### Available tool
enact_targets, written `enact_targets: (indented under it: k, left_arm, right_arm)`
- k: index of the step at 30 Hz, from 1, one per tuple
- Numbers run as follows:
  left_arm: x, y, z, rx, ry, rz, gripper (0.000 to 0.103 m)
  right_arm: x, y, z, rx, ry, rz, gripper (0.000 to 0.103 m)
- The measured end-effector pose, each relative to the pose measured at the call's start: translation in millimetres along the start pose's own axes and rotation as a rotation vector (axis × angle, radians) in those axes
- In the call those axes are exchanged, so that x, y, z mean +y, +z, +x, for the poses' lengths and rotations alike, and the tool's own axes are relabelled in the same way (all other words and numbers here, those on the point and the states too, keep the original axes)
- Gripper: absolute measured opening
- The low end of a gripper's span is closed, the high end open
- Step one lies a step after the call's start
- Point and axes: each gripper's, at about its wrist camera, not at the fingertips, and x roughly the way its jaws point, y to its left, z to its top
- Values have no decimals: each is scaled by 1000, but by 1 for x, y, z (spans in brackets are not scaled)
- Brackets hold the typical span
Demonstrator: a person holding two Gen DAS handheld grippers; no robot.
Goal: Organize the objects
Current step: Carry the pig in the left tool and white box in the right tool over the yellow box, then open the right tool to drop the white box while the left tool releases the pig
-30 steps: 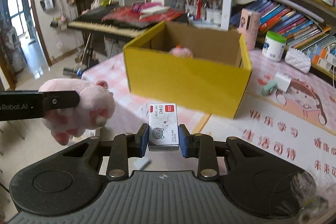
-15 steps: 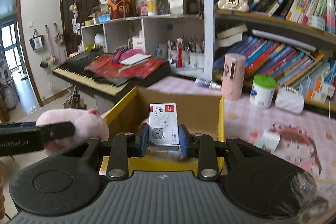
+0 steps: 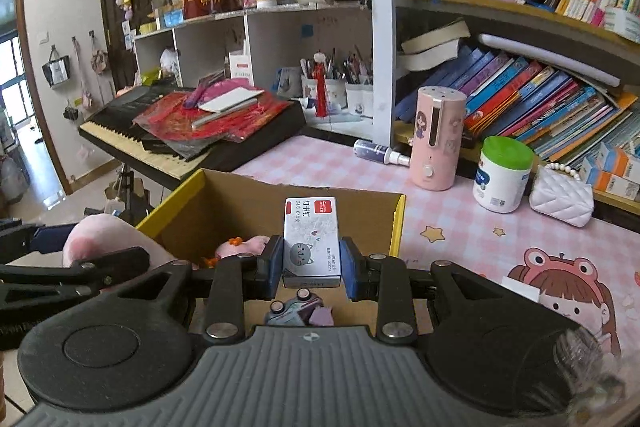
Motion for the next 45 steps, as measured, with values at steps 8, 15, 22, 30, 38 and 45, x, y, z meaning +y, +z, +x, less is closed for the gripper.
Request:
enact_targets:
  k: [8, 15, 22, 30, 38, 45]
  left_arm:
    - [-23, 2, 31, 53, -29, 87, 62]
    - [-48, -3, 48, 55, -10, 233, 66]
    - [-57, -13, 72, 163, -49, 226, 74]
    - [-51, -14, 59, 124, -45, 170, 87]
    - [-48, -9, 33, 51, -22, 157, 95]
    - [-35, -9, 7, 5, 3, 111, 96]
  right_arm:
    - [-9, 4, 36, 54, 41, -21, 28]
    - [-13, 6, 65, 111, 72, -53, 28]
    - [-19, 2, 84, 165, 84, -54, 28]
    - [-17, -3, 93, 210, 119, -104, 29]
    - [-16, -3, 91, 199, 113, -111, 48]
    - [-12, -1, 67, 133, 93, -104, 62]
